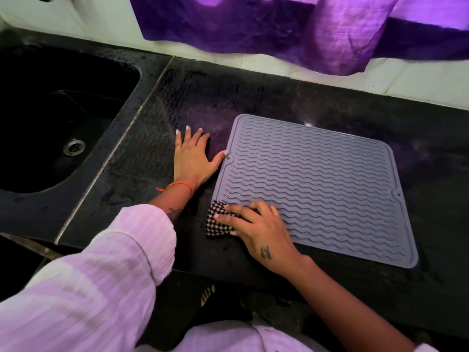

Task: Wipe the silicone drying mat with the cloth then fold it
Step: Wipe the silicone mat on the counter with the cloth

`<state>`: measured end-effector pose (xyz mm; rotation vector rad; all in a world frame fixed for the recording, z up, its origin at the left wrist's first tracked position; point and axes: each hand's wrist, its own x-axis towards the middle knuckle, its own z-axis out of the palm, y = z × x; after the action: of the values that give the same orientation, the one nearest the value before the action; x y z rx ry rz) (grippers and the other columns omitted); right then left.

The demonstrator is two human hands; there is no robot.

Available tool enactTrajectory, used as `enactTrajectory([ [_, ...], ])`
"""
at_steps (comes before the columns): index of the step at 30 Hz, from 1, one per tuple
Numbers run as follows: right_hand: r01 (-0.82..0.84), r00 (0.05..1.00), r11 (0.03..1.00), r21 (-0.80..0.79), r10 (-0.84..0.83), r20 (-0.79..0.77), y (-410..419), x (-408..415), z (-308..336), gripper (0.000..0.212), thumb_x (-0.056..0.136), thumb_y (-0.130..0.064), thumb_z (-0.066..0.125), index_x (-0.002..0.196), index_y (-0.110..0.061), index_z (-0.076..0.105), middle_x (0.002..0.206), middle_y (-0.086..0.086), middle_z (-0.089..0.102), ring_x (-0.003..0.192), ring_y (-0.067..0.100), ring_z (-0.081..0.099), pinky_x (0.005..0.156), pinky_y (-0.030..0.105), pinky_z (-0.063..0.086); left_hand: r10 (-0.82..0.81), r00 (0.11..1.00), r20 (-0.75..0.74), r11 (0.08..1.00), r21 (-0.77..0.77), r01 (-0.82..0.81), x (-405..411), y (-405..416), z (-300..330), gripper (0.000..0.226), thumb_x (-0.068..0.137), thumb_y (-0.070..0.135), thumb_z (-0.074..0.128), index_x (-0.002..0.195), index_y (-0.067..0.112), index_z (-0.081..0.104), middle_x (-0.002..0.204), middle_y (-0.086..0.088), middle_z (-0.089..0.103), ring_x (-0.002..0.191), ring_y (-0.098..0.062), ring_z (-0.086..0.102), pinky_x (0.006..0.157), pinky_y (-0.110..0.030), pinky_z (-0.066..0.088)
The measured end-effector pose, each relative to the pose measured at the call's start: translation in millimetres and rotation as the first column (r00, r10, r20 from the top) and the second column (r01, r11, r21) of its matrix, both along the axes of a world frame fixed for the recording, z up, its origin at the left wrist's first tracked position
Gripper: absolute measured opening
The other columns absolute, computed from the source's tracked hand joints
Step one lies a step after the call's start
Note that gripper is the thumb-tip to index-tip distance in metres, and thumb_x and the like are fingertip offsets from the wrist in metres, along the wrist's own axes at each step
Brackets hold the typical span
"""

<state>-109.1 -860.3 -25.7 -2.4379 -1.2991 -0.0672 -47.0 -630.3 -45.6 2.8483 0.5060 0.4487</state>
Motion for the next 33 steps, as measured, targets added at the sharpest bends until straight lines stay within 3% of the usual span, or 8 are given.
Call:
enactTrajectory([
  [4,-0.036,0.999,0.999,-0.031,0.035,-0.042,0,6,6,0.035,0.092,-0.039,0.042,0.124,-0.044,0.053,0.125,-0.018,0.057,0.095,0.013,0.043,0.078,0.025,0.028,-0.003,1.0,-0.007,1.0,0.007,0.003,0,-1,1,0.079,0.084,0.069,0.035,0.135,0.01,0.048,0.146,-0.01,0.041,0.143,-0.03,0.02,0.118,-0.043,-0.003],
  [8,-0.112,0.982,0.993,-0.023,0.107,-0.156,-17,11,10,0.035,0.09,-0.037,0.042,0.123,-0.044,0.054,0.126,-0.022,0.055,0.098,0.013,0.045,0.08,0.03,0.037,0.006,1.0,0.0,1.0,0.001,-0.006,-3,-2,1,0.08,0.082,0.069,0.034,0.135,0.01,0.049,0.146,-0.01,0.042,0.143,-0.03,0.02,0.118,-0.041,-0.005],
  [10,-0.105,0.952,0.994,0.042,0.113,-0.284,-21,19,12,0.034,0.091,-0.038,0.045,0.123,-0.045,0.054,0.124,-0.025,0.055,0.097,0.01,0.048,0.083,0.032,0.04,0.005,1.0,0.0,1.0,-0.005,-0.005,-3,-2,1,0.08,0.082,0.069,0.034,0.135,0.01,0.049,0.146,-0.01,0.042,0.143,-0.03,0.019,0.117,-0.041,-0.005],
  [13,0.054,0.903,0.974,0.218,0.046,-0.427,-11,42,21,0.035,0.091,-0.035,0.051,0.126,-0.041,0.053,0.119,-0.021,0.06,0.1,0.009,0.053,0.088,0.034,0.041,-0.004,1.0,-0.004,1.0,-0.005,0.004,-2,-2,1,0.077,0.085,0.067,0.039,0.135,0.01,0.048,0.147,-0.01,0.041,0.143,-0.03,0.018,0.118,-0.041,-0.006],
  [16,0.118,0.91,0.973,0.2,-0.026,-0.413,15,67,28,0.035,0.092,-0.032,0.052,0.126,-0.04,0.053,0.121,-0.015,0.062,0.105,0.015,0.054,0.09,0.034,0.038,-0.005,1.0,-0.004,1.0,-0.019,0.005,-1,-1,2,0.075,0.086,0.066,0.041,0.137,0.01,0.046,0.148,-0.01,0.039,0.144,-0.029,0.016,0.118,-0.041,-0.006],
  [21,0.079,0.959,0.995,-0.068,-0.094,-0.269,43,68,22,0.035,0.095,-0.028,0.051,0.129,-0.038,0.052,0.13,-0.012,0.056,0.096,0.015,0.039,0.086,0.034,0.035,-0.006,1.0,0.019,0.999,-0.04,0.007,0,1,2,0.074,0.086,0.063,0.046,0.136,0.009,0.046,0.147,-0.01,0.039,0.144,-0.03,0.016,0.118,-0.041,-0.006],
  [26,-0.077,0.973,0.992,-0.098,0.053,-0.225,37,58,25,0.035,0.093,-0.03,0.053,0.126,-0.039,0.054,0.127,-0.016,0.057,0.086,0.011,0.032,0.074,0.029,0.028,-0.005,1.0,0.012,1.0,-0.031,0.005,3,1,0,0.073,0.086,0.063,0.046,0.136,0.01,0.046,0.148,-0.009,0.039,0.144,-0.029,0.016,0.118,-0.041,-0.006],
  [33,-0.216,0.947,0.968,-0.125,0.177,-0.269,25,37,30,0.035,0.09,-0.029,0.056,0.124,-0.039,0.056,0.127,-0.019,0.057,0.088,0.011,0.037,0.08,0.032,0.036,-0.007,1.0,0.015,0.999,-0.034,0.007,3,0,1,0.073,0.087,0.063,0.046,0.136,0.01,0.047,0.148,-0.008,0.039,0.144,-0.028,0.016,0.118,-0.041,-0.006],
])
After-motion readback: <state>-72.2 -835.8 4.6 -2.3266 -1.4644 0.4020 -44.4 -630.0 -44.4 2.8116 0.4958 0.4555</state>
